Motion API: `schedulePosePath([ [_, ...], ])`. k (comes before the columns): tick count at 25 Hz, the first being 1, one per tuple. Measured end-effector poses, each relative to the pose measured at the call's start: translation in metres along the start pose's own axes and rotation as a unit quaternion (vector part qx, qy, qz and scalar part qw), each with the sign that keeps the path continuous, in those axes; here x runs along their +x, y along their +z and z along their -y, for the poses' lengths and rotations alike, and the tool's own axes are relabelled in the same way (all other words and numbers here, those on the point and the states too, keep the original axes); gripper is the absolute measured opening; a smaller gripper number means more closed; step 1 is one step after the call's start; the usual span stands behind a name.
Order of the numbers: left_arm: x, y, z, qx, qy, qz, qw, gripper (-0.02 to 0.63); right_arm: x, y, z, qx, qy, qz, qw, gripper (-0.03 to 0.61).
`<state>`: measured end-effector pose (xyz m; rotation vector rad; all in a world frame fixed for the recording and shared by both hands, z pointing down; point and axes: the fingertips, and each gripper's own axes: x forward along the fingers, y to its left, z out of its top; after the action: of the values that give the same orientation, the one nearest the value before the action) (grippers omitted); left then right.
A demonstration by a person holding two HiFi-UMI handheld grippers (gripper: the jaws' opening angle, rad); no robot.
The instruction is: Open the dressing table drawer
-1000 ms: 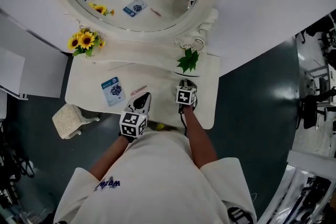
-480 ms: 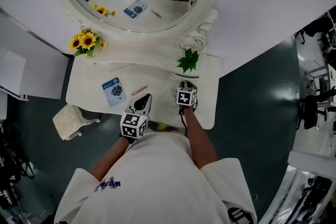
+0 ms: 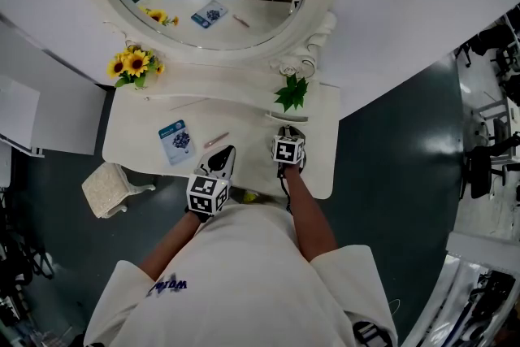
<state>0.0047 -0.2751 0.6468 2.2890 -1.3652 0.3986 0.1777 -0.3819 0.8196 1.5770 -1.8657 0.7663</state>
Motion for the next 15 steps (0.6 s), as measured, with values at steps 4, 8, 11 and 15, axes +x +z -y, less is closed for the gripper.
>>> schedulePosePath([
  [4, -0.0004, -0.0018, 0.0004, -0.001, -0.002, -0.001, 1.0000, 0.008, 0.0010, -0.0028, 0.0011, 0.001, -0.003, -0.003, 1.000, 0.103],
  [8, -0.0012, -0.0026, -0.0015, -0.001, -0.002, -0.003, 1.0000, 0.008, 0.0016, -0.0023, 0.0007, -0.001, -0.004, -0.003, 1.000, 0.103],
  [11, -0.0018, -0.0035, -0.0026, -0.001, -0.002, -0.004, 1.0000, 0.008, 0.0020, -0.0033, 0.0006, -0.001, -0.005, -0.004, 1.000, 0.103],
  [15, -0.0021, -0.0025, -0.0032, -0.001, -0.003, -0.003, 1.0000, 0.008, 0.0012, -0.0027, 0.0007, 0.000, -0.006, -0.004, 1.000, 0.103],
])
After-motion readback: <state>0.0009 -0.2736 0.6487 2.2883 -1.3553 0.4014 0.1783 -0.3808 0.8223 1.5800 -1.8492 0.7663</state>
